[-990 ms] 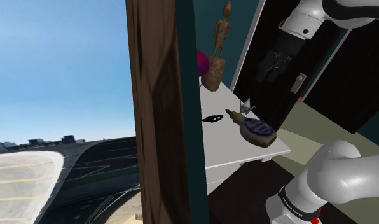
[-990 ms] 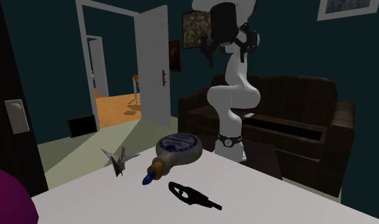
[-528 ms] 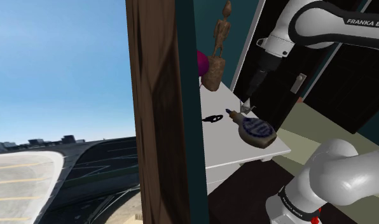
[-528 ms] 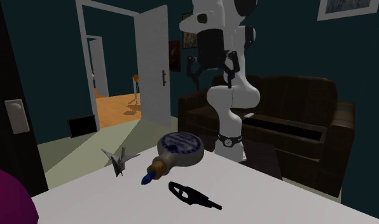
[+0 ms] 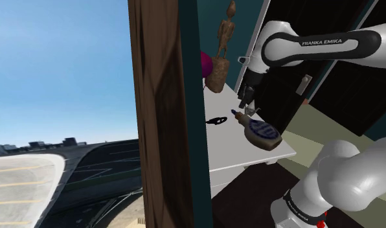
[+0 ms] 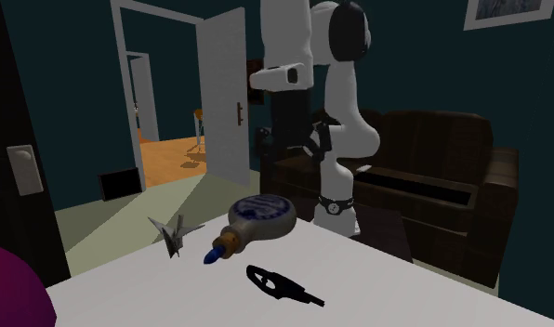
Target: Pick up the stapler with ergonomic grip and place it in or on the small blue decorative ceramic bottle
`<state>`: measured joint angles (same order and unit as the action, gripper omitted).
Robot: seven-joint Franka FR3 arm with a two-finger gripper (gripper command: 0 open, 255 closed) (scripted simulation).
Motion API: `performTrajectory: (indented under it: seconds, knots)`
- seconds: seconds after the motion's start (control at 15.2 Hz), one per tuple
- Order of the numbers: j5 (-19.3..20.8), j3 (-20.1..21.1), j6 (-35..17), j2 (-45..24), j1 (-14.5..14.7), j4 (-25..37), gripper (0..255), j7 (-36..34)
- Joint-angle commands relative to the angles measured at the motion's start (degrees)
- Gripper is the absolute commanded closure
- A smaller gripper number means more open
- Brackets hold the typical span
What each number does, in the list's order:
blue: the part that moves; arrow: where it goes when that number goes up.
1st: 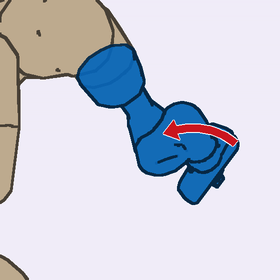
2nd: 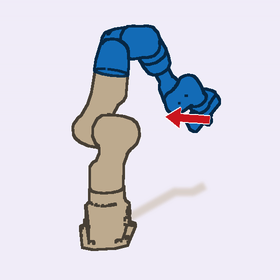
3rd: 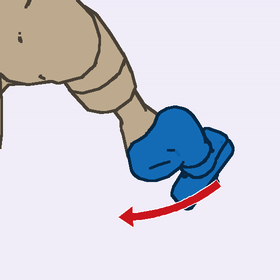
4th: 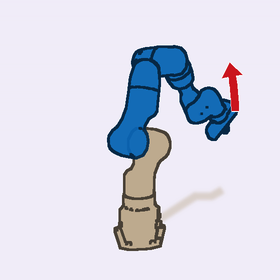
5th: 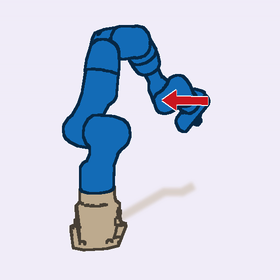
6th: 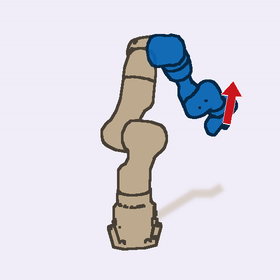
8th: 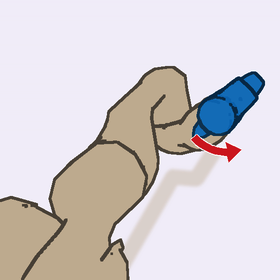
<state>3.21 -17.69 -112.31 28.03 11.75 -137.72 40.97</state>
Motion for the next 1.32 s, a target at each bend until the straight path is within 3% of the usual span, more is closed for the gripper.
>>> performTrajectory:
  seconds: [0.0,0.4,0.73,1.25]
  knots:
    - [0.5,-1.5,-3.6,-3.5,1.6,-0.4,0,6.0]
    - [-0.4,-5.0,-13.3,-16.3,6.0,1.7,0,23.6]
    - [-3.2,-5.7,-20.6,-27.5,8.4,4.8,0,38.3]
    - [-6.0,-5.4,-26.6,-32.4,8.2,3.2,0,40.8]
